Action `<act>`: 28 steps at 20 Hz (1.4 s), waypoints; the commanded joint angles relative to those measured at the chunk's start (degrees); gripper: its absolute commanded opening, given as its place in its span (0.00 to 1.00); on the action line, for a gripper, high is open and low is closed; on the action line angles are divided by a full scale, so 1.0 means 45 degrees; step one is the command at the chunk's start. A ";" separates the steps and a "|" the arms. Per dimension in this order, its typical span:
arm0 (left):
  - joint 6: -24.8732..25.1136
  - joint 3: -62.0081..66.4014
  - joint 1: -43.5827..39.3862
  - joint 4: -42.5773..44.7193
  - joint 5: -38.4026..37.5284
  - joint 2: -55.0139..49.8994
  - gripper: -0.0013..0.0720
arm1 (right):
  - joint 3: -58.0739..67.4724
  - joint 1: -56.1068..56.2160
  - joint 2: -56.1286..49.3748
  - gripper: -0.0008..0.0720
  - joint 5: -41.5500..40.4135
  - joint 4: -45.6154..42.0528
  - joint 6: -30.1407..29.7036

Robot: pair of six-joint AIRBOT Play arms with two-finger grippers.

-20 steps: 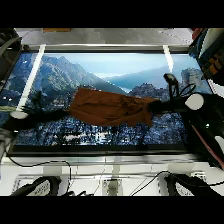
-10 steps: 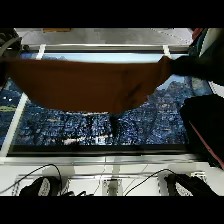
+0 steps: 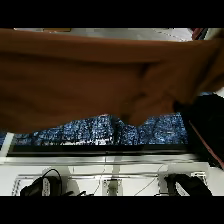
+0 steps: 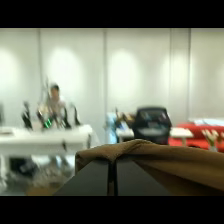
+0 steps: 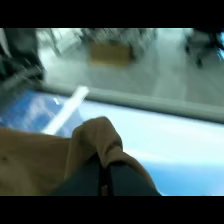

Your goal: Fold the clothes and pants, and hang the long-sleeved shirts on hangers.

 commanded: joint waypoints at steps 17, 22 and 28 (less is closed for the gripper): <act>0.1559 -0.0078 -0.2322 0.0253 -0.4124 -1.2619 0.05 | -0.1161 -0.0010 -1.0768 0.04 -0.1554 -0.0933 0.0005; 0.1569 -0.0078 -0.3293 0.0272 -0.1185 -1.4911 0.05 | -0.1161 -0.0010 -1.2667 0.04 -0.3298 -0.2822 0.0034; 0.1399 -0.0078 -0.3342 0.3371 -0.2793 -1.5106 0.05 | -0.1166 -0.0010 -1.2886 0.04 -0.1054 -0.3730 0.0039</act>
